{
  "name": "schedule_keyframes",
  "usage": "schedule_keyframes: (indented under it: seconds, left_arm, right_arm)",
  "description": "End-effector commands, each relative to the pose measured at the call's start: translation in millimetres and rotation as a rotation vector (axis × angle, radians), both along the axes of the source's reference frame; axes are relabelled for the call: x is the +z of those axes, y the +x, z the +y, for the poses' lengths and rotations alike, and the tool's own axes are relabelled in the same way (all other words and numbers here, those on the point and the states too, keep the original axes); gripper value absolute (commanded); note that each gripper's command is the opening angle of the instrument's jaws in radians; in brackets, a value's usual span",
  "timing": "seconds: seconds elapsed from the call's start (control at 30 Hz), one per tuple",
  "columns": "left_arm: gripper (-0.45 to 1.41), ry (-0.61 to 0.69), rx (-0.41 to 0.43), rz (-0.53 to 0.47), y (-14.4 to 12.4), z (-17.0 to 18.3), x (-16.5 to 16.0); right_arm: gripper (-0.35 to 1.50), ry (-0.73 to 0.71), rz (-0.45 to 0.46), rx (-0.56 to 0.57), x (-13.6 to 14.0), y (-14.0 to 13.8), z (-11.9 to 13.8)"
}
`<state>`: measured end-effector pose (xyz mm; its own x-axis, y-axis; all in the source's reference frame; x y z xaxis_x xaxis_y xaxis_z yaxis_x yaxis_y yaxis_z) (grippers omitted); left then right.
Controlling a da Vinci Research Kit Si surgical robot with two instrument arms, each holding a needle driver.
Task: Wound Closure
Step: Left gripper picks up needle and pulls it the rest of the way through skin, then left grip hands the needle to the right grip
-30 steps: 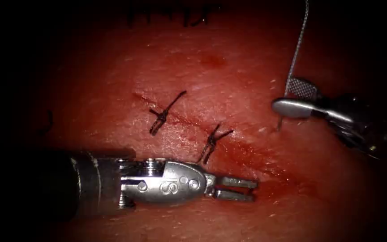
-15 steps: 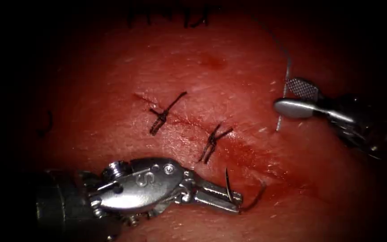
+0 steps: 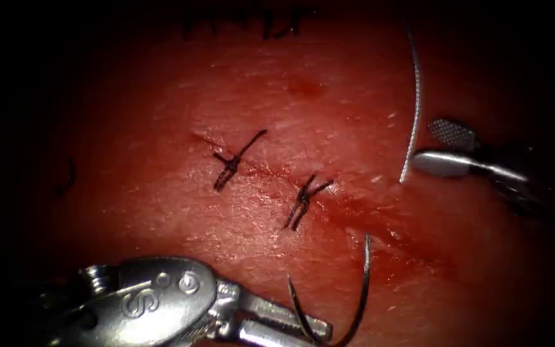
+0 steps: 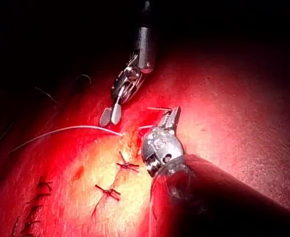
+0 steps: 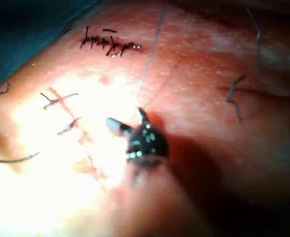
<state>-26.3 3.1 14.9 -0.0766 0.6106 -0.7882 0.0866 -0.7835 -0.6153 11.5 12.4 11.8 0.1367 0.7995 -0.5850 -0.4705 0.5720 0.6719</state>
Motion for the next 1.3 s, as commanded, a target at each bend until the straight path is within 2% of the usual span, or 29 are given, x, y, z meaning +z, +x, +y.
schedule_keyframes:
  seconds: [0.03,0.07,0.17,0.2,0.3,0.43,0.57,0.63,0.7,0.77,0.83,0.9,1.03,1.17,1.3]
  left_arm:
    - [-0.45,-0.036,-0.010,0.006,-0.5,0.3,0.2]
    - [-0.45,-0.093,-0.035,0.029,-0.3,1.2,-0.4]
    - [-0.45,-0.203,-0.080,0.068,-0.3,2.7,-1.0]
    - [-0.45,-0.235,-0.090,0.086,-0.4,3.3,-1.1]
    - [-0.45,-0.307,-0.124,0.121,-0.6,4.7,-1.2]
    - [-0.45,-0.402,-0.163,0.175,-0.9,6.4,-1.0]
    - [-0.45,-0.495,-0.195,0.239,-1.3,7.9,-0.5]
    - [-0.45,-0.553,-0.211,0.278,-1.7,8.2,0.1]
    - [-0.45,-0.581,-0.221,0.302,-1.9,7.9,0.6]
    - [-0.45,-0.605,-0.223,0.318,-2.1,7.3,1.2]
    - [-0.45,-0.636,-0.226,0.358,-2.6,5.5,2.8]
    - [-0.45,-0.652,-0.215,0.386,-3.0,4.6,3.8]
    - [-0.45,-0.679,-0.209,0.423,-4.0,3.1,5.2]
    - [-0.45,-0.706,-0.185,0.449,-5.3,1.7,6.2]
    - [-0.45,-0.739,-0.174,0.465,-6.1,1.1,6.6]
  right_arm:
    - [0.46,-0.071,-0.038,-0.024,0.8,-0.1,-0.2]
    - [0.49,-0.121,-0.096,-0.071,0.7,-0.2,0.1]
    - [1.25,-0.163,-0.175,-0.147,0.2,-0.2,1.5]
    - [1.26,-0.175,-0.170,-0.143,0.1,-0.3,1.8]
    - [1.25,-0.180,-0.154,-0.129,-0.5,-0.6,2.1]
    - [1.06,-0.111,-0.143,-0.111,-1.6,-0.8,1.7]
    - [1.10,-0.021,-0.114,-0.081,-3.4,-0.7,1.7]
    - [1.06,0.052,-0.068,-0.036,-5.1,-0.6,2.0]
    - [1.01,0.131,-0.011,-0.006,-6.3,-0.6,2.0]
    - [1.01,0.168,0.015,0.004,-7.4,-0.4,1.9]
    - [1.03,0.276,0.050,0.027,-9.3,-0.1,1.6]
    - [1.03,0.323,0.069,0.037,-9.8,0.2,1.3]
    - [0.64,0.415,0.087,0.021,-10.4,1.3,0.6]
    - [0.83,0.498,0.089,0.020,-10.3,2.8,0.3]
    - [0.88,0.534,0.065,0.014,-9.7,4.4,-0.5]
